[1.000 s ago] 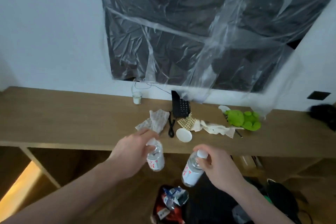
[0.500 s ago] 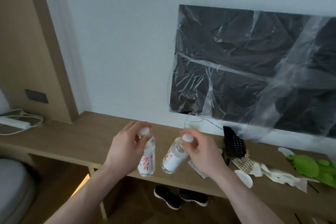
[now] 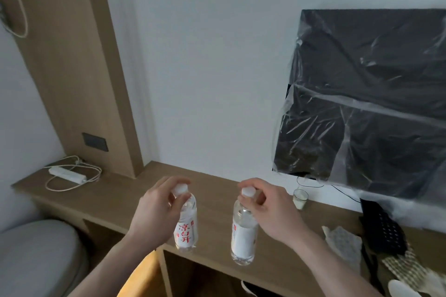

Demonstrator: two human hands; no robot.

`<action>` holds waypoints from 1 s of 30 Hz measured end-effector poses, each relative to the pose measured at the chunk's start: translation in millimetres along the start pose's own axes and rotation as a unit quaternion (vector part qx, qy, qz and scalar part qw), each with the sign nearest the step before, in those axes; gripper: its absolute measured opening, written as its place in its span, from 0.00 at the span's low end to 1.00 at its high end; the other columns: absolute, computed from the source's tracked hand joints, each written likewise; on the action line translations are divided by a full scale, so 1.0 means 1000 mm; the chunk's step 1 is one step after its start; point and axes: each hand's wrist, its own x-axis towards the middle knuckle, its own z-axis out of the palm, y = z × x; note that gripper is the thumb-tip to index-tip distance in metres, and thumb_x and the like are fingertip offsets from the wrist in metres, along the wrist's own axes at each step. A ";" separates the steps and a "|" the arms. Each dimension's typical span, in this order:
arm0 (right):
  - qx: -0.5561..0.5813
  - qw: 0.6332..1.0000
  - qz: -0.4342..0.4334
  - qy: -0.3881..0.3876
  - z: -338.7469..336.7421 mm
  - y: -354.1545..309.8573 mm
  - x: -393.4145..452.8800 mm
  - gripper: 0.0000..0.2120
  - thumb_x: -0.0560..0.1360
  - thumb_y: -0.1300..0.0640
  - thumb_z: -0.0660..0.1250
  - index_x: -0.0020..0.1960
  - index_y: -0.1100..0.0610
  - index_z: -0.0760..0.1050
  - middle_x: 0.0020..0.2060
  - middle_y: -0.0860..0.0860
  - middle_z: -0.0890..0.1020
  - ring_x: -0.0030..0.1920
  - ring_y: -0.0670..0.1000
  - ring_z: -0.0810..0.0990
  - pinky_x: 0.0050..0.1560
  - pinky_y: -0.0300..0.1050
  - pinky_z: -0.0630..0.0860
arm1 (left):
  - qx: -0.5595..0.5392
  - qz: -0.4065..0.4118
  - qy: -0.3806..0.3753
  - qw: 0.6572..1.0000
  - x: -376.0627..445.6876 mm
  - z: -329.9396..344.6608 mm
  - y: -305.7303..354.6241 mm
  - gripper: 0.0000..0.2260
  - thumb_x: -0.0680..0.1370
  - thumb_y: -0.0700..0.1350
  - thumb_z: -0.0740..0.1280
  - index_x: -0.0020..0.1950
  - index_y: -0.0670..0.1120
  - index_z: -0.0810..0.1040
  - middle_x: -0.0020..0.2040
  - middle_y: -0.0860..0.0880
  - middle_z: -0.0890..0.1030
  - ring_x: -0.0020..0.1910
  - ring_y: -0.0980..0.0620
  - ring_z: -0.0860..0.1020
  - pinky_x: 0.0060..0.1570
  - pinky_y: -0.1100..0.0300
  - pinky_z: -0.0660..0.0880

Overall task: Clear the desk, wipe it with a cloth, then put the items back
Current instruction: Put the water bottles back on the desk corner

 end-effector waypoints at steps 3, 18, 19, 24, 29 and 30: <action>0.014 1.000 0.010 -0.016 0.022 0.013 0.038 0.07 0.79 0.46 0.71 0.56 0.38 0.79 0.35 0.37 0.80 0.35 0.42 0.78 0.35 0.32 0.73 | 0.005 -0.010 -0.001 1.000 0.034 0.006 -0.028 0.10 0.81 0.49 0.68 0.61 0.59 0.77 0.53 0.63 0.78 0.44 0.61 0.79 0.41 0.65 0.76; 0.018 0.994 0.062 -0.091 0.132 0.101 0.231 0.08 0.78 0.50 0.71 0.55 0.38 0.79 0.42 0.39 0.83 0.44 0.39 0.79 0.39 0.31 0.72 | 0.097 -0.094 -0.083 0.987 0.221 0.040 -0.178 0.11 0.80 0.47 0.70 0.58 0.63 0.78 0.54 0.64 0.78 0.44 0.64 0.79 0.43 0.68 0.72; 0.017 0.993 0.066 -0.098 0.140 0.108 0.239 0.08 0.78 0.49 0.70 0.55 0.38 0.79 0.43 0.39 0.83 0.44 0.41 0.80 0.39 0.32 0.72 | 0.107 -0.100 -0.090 0.985 0.230 0.044 -0.189 0.12 0.80 0.47 0.70 0.58 0.63 0.79 0.54 0.64 0.78 0.43 0.63 0.79 0.44 0.68 0.72; 0.021 0.989 0.084 -0.119 0.164 0.130 0.271 0.09 0.77 0.52 0.71 0.53 0.39 0.79 0.44 0.37 0.84 0.43 0.40 0.80 0.39 0.32 0.72 | 0.130 -0.142 -0.118 0.974 0.261 0.062 -0.240 0.09 0.81 0.48 0.68 0.58 0.61 0.79 0.56 0.63 0.77 0.49 0.59 0.79 0.47 0.61 0.74; 0.015 0.988 0.099 -0.115 0.179 0.142 0.290 0.09 0.77 0.53 0.70 0.53 0.38 0.79 0.45 0.36 0.83 0.43 0.42 0.81 0.41 0.34 0.74 | 0.148 -0.159 -0.140 0.966 0.295 0.076 -0.282 0.07 0.79 0.48 0.69 0.52 0.61 0.78 0.54 0.60 0.77 0.47 0.58 0.78 0.42 0.61 0.76; 0.012 0.988 0.102 -0.114 0.181 0.143 0.291 0.09 0.78 0.52 0.69 0.53 0.38 0.78 0.45 0.37 0.83 0.44 0.42 0.81 0.41 0.34 0.75 | 0.153 -0.159 -0.147 0.964 0.301 0.079 -0.289 0.07 0.79 0.48 0.69 0.52 0.61 0.77 0.53 0.59 0.77 0.47 0.57 0.78 0.40 0.61 0.76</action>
